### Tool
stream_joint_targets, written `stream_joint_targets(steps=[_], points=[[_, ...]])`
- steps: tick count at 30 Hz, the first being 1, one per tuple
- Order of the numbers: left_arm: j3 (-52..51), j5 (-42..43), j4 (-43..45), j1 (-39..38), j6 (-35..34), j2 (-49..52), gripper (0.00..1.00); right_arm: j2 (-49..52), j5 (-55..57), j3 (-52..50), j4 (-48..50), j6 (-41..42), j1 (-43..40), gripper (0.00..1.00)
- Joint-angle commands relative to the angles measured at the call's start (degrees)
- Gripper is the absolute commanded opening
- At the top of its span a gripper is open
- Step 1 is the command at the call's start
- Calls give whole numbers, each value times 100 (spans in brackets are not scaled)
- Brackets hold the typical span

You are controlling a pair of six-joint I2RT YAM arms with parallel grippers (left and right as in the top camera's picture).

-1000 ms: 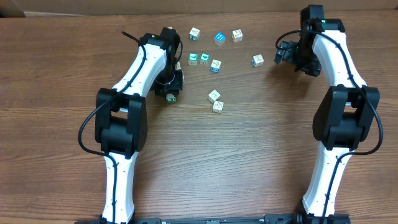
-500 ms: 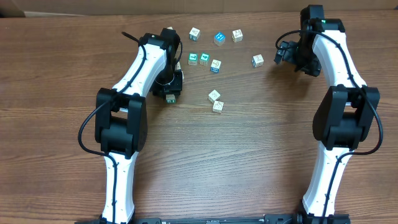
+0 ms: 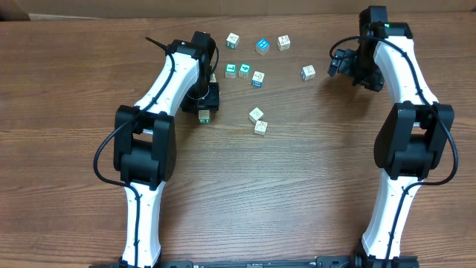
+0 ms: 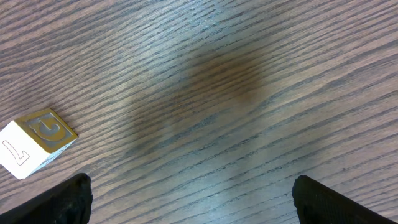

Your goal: Form a circle

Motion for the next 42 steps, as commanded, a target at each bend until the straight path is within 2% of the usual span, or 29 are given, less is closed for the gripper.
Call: stream_joint_targets(steps=[1, 6, 14, 26, 29, 42], points=[[-17, -35, -26, -72, 48, 4, 51, -140, 11, 125, 11, 24, 0, 100], [-17, 9, -94, -83, 13, 4, 42, -140, 13, 125, 11, 24, 0, 100], [-17, 87, -304, -90, -688, 4, 38, -140, 13, 125, 13, 24, 0, 100], [-17, 199, -302, -245, -745, 4, 37, -140, 11, 125, 11, 24, 0, 100], [-17, 197, -293, -291, -745, 4, 32, -140, 13, 125, 11, 24, 0, 100], [-17, 332, -302, -339, -721, 4, 31, -140, 11, 125, 13, 24, 0, 100]])
